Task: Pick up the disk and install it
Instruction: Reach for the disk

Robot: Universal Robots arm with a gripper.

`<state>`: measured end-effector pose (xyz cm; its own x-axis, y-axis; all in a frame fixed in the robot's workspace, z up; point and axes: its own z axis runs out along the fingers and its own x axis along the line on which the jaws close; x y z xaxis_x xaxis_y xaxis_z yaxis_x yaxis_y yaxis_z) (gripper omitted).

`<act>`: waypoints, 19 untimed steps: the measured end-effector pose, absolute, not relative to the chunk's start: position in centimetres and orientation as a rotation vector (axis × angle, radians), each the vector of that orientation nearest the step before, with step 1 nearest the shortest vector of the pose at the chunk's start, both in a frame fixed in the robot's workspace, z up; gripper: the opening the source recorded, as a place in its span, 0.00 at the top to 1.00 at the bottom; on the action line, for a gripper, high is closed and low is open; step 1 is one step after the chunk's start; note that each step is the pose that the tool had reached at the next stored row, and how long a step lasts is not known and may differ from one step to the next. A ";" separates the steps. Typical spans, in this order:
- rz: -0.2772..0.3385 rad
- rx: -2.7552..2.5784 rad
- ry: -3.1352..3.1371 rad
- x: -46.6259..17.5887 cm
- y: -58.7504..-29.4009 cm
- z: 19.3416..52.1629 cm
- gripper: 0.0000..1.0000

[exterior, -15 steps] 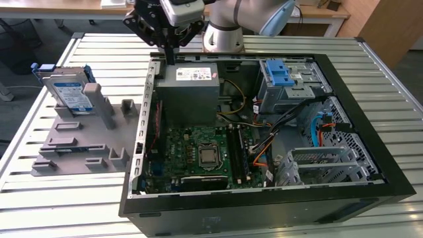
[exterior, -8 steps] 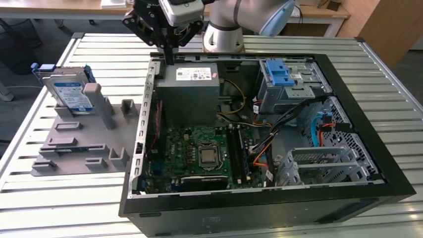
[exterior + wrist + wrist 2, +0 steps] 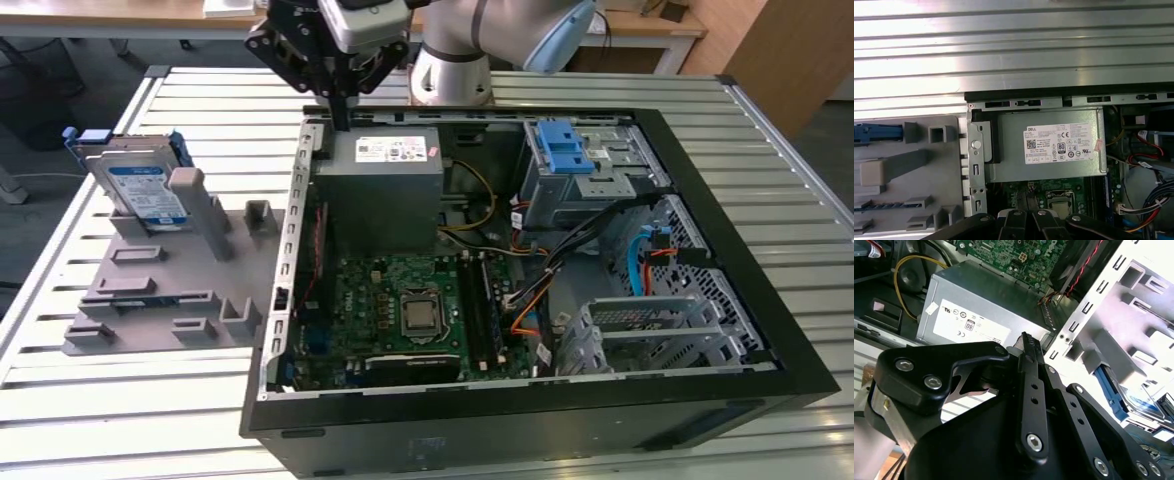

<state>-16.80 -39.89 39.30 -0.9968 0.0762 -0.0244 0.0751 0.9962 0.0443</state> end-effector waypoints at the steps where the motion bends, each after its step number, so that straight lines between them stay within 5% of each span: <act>1: 0.068 0.118 3.112 -16.8 -39.9 39.3 0.89; 19: 0.067 0.118 3.112 -17.2 -39.9 39.3 0.89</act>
<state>-17.22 -39.89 39.30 -0.9968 0.0762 -0.0245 0.0751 0.9962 0.0443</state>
